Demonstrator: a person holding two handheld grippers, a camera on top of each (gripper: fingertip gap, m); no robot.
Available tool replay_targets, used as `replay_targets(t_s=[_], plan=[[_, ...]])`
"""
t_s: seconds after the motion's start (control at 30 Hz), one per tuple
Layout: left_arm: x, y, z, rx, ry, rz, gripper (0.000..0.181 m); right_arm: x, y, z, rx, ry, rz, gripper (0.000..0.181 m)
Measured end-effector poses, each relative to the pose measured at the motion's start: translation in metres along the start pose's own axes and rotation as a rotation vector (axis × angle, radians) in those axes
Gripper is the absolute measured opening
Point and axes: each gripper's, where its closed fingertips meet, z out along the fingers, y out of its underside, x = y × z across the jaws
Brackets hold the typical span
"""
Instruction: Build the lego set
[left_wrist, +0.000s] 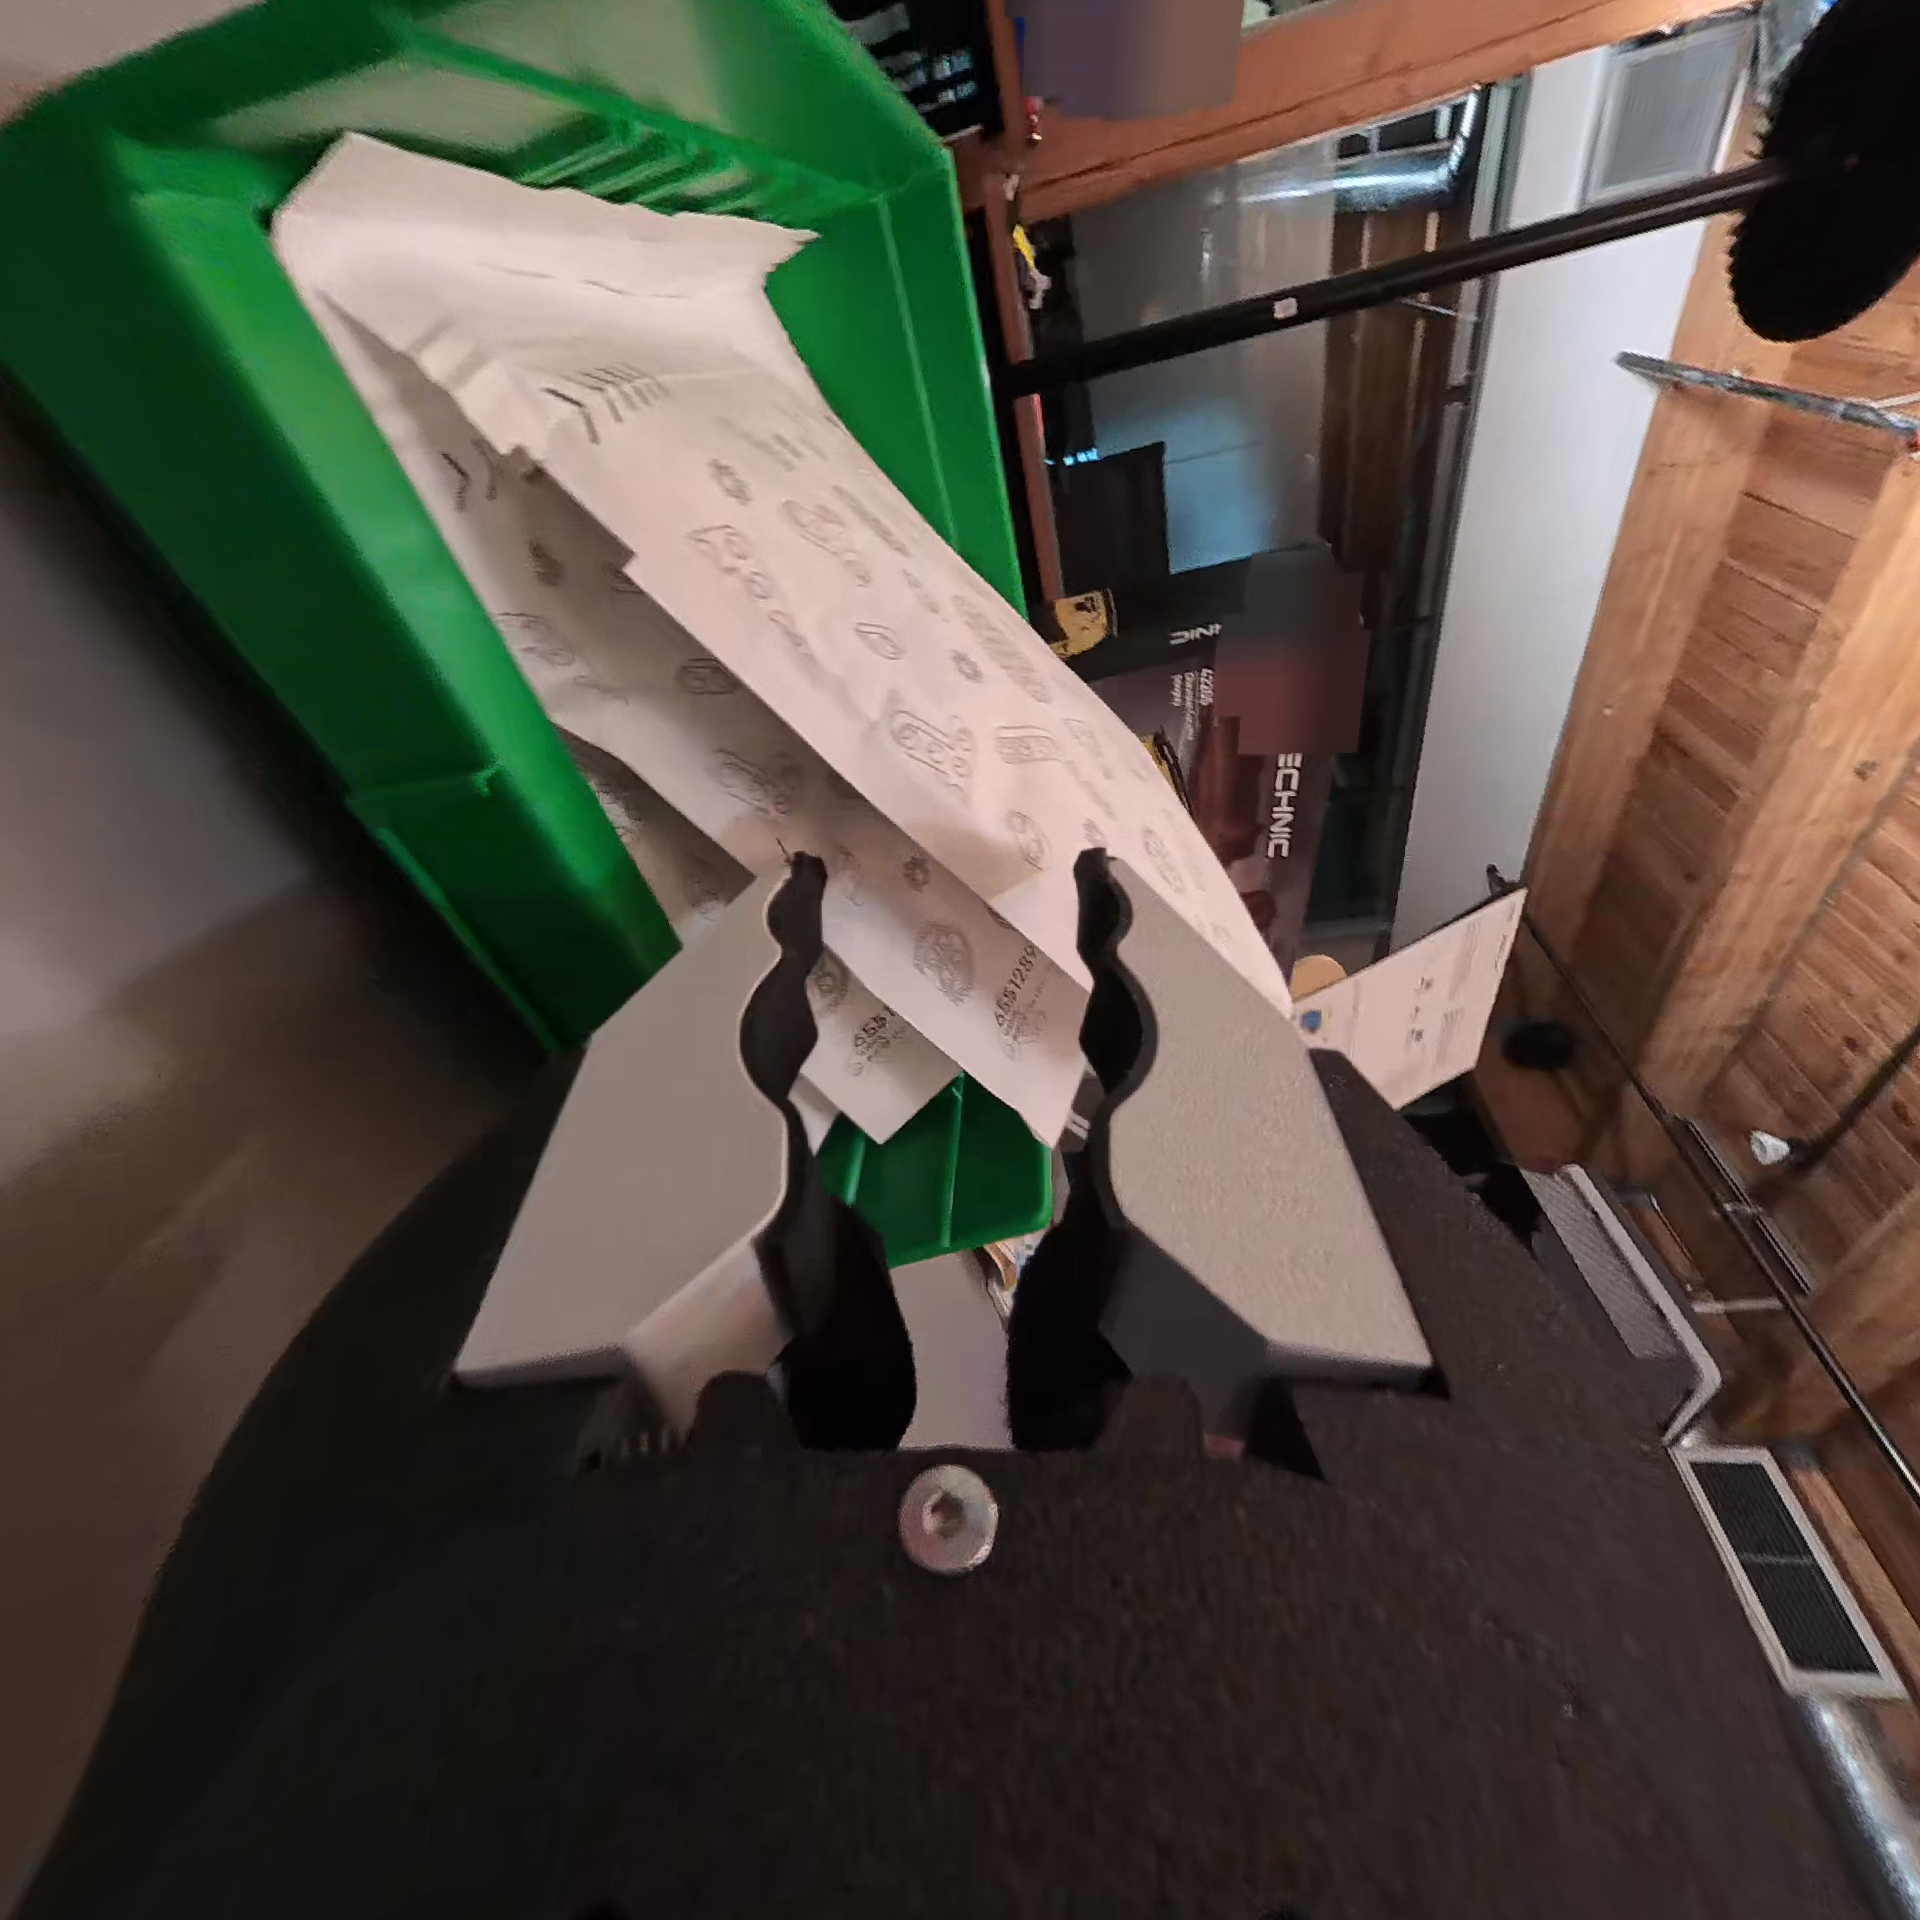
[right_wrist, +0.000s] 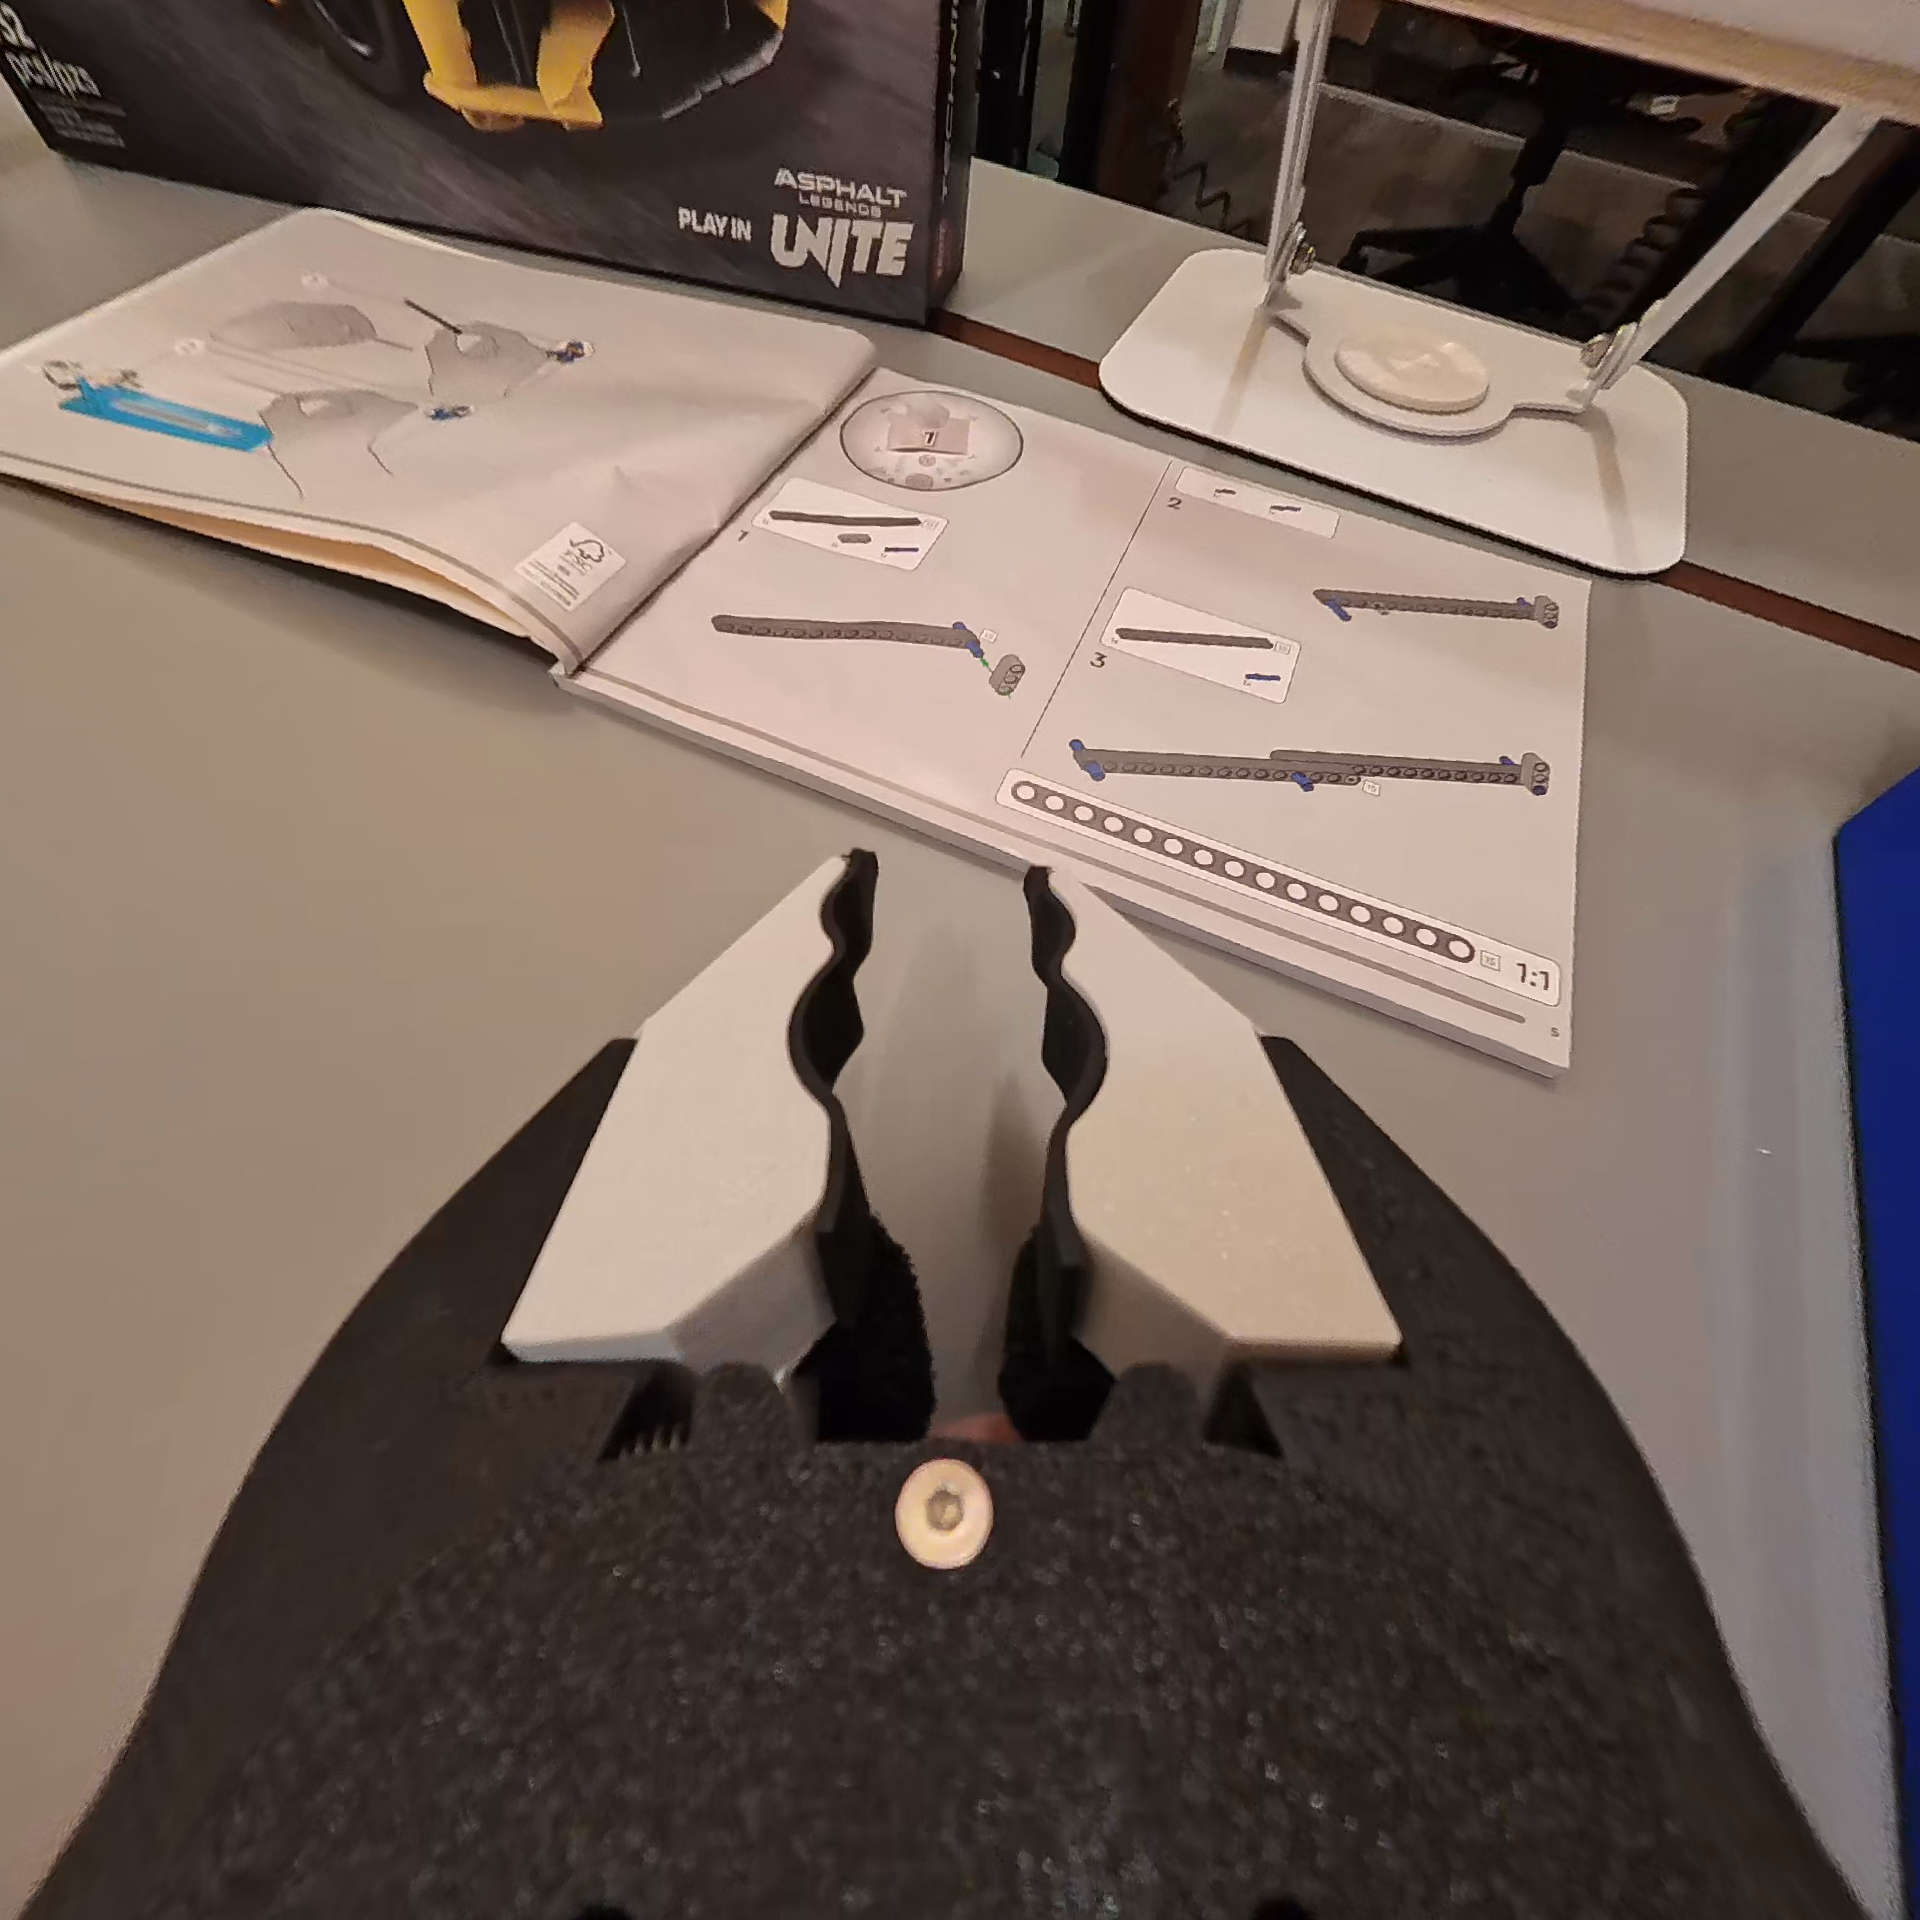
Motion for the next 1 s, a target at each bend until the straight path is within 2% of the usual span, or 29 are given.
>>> replay_targets(t_s=[0.17, 0.23, 0.33, 0.4, 0.47, 0.53, 0.6, 0.7, 0.77, 0.87, 0.93, 1.0], plan=[[0.003, -0.017, 0.007, 0.048, 0.06, -0.09, 0.037, 0.002, 0.0, -0.001, 0.004, 0.031, -0.04, 0.028], [0.003, -0.022, 0.014, 0.053, 0.08, -0.123, 0.022, 0.001, -0.001, 0.001, 0.004, 0.026, -0.043, 0.028], [0.01, -0.028, 0.017, 0.065, 0.112, -0.126, 0.012, -0.003, -0.002, 0.001, 0.011, 0.017, -0.052, 0.027], [0.02, -0.032, 0.018, 0.074, 0.117, -0.066, 0.008, -0.003, -0.002, 0.0, 0.014, 0.021, -0.067, 0.026], [0.045, -0.035, 0.016, 0.092, 0.195, 0.015, 0.005, -0.002, -0.004, -0.002, 0.023, 0.038, -0.087, 0.025], [0.074, -0.03, 0.015, 0.079, 0.224, 0.197, 0.003, -0.003, -0.01, -0.005, 0.051, 0.045, -0.097, 0.023], [0.108, -0.016, 0.015, 0.02, 0.25, 0.45, 0.003, -0.008, -0.013, -0.005, 0.061, 0.026, -0.109, 0.023], [0.17, 0.008, 0.008, -0.029, 0.368, 0.814, 0.001, -0.018, -0.017, -0.006, 0.062, -0.013, -0.111, 0.022], [0.204, 0.028, 0.002, -0.088, 0.421, 0.989, 0.001, -0.033, -0.024, -0.009, 0.076, -0.096, -0.1, 0.022], [0.244, 0.066, -0.004, -0.204, 0.533, 1.117, 0.0, -0.057, -0.039, -0.018, 0.103, -0.263, -0.035, 0.022], [0.262, 0.097, -0.009, -0.298, 0.631, 1.124, 0.0, -0.081, -0.044, -0.026, 0.091, -0.459, 0.04, 0.027], [0.276, 0.135, -0.014, -0.404, 0.746, 1.11, 0.0, -0.107, -0.048, -0.04, 0.069, -0.686, 0.141, 0.041]])
